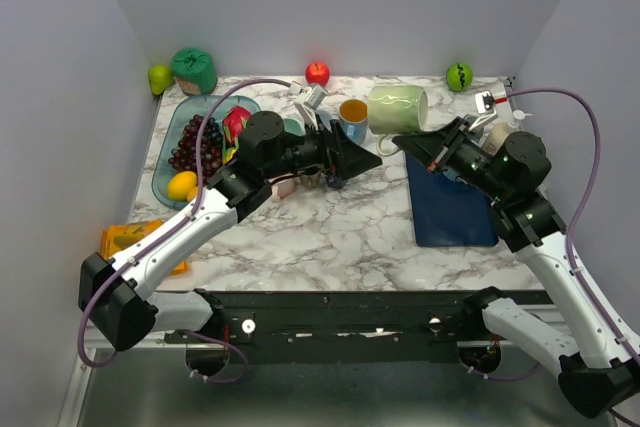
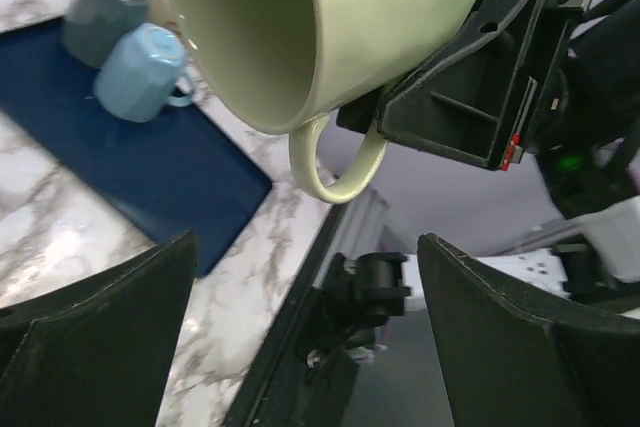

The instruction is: Turn the mug right side up

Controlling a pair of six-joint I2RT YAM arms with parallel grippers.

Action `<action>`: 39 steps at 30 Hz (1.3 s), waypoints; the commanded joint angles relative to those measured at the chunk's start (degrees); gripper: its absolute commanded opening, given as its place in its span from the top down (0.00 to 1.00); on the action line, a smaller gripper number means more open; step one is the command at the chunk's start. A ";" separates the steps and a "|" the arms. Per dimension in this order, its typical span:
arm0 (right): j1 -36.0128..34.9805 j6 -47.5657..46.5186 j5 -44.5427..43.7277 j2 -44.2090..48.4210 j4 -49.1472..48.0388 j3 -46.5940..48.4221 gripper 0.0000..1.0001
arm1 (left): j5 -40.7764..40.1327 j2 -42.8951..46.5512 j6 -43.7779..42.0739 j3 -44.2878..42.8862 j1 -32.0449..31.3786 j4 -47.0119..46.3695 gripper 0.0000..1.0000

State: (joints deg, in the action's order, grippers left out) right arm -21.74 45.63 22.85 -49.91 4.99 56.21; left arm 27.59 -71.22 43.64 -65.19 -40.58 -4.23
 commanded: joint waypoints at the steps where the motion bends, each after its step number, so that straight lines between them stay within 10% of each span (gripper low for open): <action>1: -1.72 3.59 2.72 1.92 -14.74 0.75 0.99 | 7.82 -3.48 14.26 2.43 0.59 -17.81 0.02; 29: -3.84 5.70 4.56 3.42 -22.74 -3.47 0.99 | 9.93 -7.17 26.85 2.88 2.17 -34.88 0.61; 39: -4.54 2.54 10.72 1.04 -26.09 -6.98 0.99 | 10.64 -10.69 29.66 -0.38 2.08 -36.90 0.67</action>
State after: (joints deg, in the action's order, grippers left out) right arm -25.15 49.78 27.79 -48.71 -14.37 50.46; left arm 37.26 -79.88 71.42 -62.61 -38.63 -38.06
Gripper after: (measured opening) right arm 0.101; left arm 0.367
